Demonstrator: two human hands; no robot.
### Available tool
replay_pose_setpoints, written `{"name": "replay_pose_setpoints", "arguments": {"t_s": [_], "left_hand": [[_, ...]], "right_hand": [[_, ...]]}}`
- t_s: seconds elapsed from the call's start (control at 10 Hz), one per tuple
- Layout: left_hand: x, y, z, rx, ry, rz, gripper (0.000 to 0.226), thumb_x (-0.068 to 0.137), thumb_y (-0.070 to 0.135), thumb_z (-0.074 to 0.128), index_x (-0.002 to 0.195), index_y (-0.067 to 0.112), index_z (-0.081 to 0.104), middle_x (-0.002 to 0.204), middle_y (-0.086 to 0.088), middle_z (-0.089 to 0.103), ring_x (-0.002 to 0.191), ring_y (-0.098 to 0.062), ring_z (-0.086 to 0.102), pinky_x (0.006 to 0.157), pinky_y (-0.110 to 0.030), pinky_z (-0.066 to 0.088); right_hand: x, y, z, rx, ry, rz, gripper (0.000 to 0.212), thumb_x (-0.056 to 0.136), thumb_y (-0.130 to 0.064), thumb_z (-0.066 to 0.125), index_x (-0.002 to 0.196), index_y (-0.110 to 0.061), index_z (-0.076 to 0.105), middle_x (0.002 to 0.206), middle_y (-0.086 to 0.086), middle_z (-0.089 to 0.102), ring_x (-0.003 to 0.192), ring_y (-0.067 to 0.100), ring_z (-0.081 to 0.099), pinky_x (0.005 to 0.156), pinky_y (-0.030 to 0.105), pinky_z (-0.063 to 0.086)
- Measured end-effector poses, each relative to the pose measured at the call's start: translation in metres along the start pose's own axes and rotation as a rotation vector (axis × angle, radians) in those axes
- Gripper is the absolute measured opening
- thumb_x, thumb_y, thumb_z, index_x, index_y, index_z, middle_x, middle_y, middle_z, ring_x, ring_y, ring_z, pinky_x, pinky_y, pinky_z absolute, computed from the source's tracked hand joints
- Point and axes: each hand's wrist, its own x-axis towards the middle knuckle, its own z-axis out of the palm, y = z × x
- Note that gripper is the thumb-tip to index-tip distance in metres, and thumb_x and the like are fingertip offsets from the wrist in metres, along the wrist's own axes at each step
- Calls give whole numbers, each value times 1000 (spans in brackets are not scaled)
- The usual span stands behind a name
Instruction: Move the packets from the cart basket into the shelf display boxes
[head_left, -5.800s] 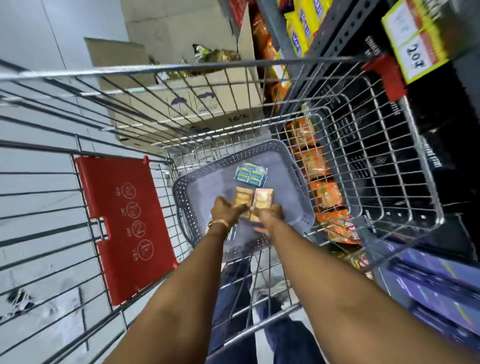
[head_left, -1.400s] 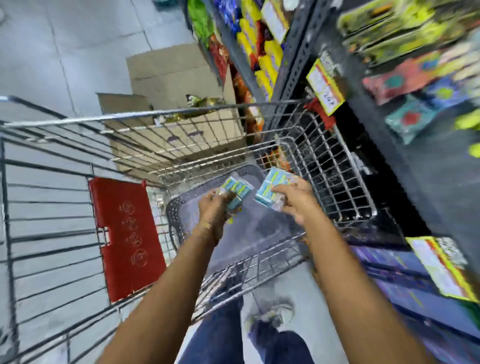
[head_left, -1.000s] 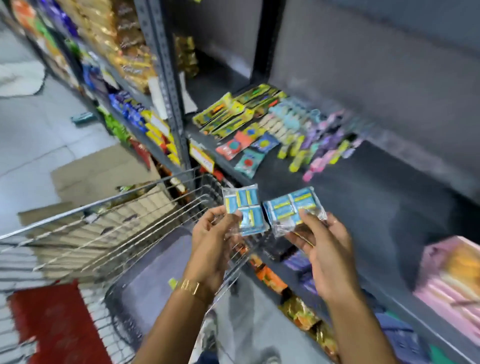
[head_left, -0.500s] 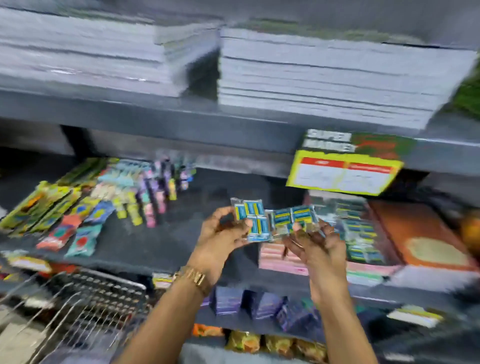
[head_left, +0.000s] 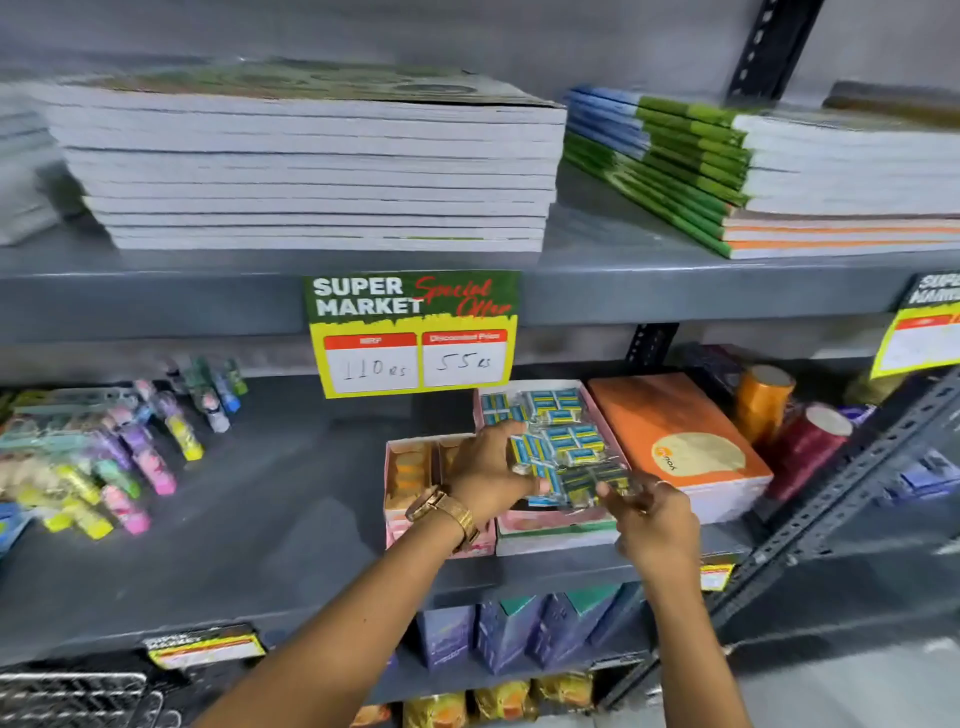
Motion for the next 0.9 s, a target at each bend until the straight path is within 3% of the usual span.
{"name": "replay_pose_setpoints", "arguments": {"t_s": [0.1, 0.2, 0.3, 0.4, 0.6, 0.9], "left_hand": [[5, 1, 2, 296, 62, 31, 63, 73, 33, 78, 129, 18, 53, 124, -7, 66, 111, -25, 58, 92, -30, 49], [8, -3, 2, 804, 114, 80, 57, 77, 55, 64, 124, 23, 58, 122, -7, 63, 114, -30, 44, 92, -39, 39], [8, -6, 5, 959, 114, 77, 48, 77, 52, 65, 116, 25, 63, 128, -7, 53, 120, -33, 36, 98, -44, 34], [6, -8, 10, 1039, 131, 56, 35, 76, 46, 68, 103, 24, 68, 139, -4, 41, 129, -35, 28, 105, -49, 28], [6, 5, 13, 1159, 129, 36, 36, 76, 47, 69, 96, 17, 68, 135, -6, 49, 129, -34, 30, 101, -48, 29], [3, 19, 10, 1210, -1, 91, 44, 86, 45, 59, 115, 13, 60, 138, -7, 53, 137, -32, 29, 110, -46, 27]], "right_hand": [[3, -5, -9, -179, -8, 1, 40, 80, -45, 70, 108, -16, 69, 90, 12, 71, 89, 35, 67, 71, 40, 50], [7, -14, -12, -471, 34, -1, 41, 80, -51, 66, 105, -18, 69, 105, 14, 72, 99, 36, 66, 71, 35, 46], [4, -19, -8, -654, 74, -52, 38, 85, -46, 61, 105, -15, 66, 110, 11, 68, 102, 33, 66, 78, 37, 51], [1, -16, 2, -780, 139, -180, 27, 90, -35, 58, 106, -14, 64, 123, 7, 52, 105, 30, 59, 74, 38, 53], [5, -7, 6, -817, 6, -310, 24, 96, -26, 48, 104, -17, 69, 111, 5, 68, 111, 29, 54, 77, 37, 53], [-6, -15, -1, -741, -108, -285, 37, 97, -34, 44, 117, -10, 64, 139, 9, 51, 125, 34, 45, 92, 41, 49]]}}
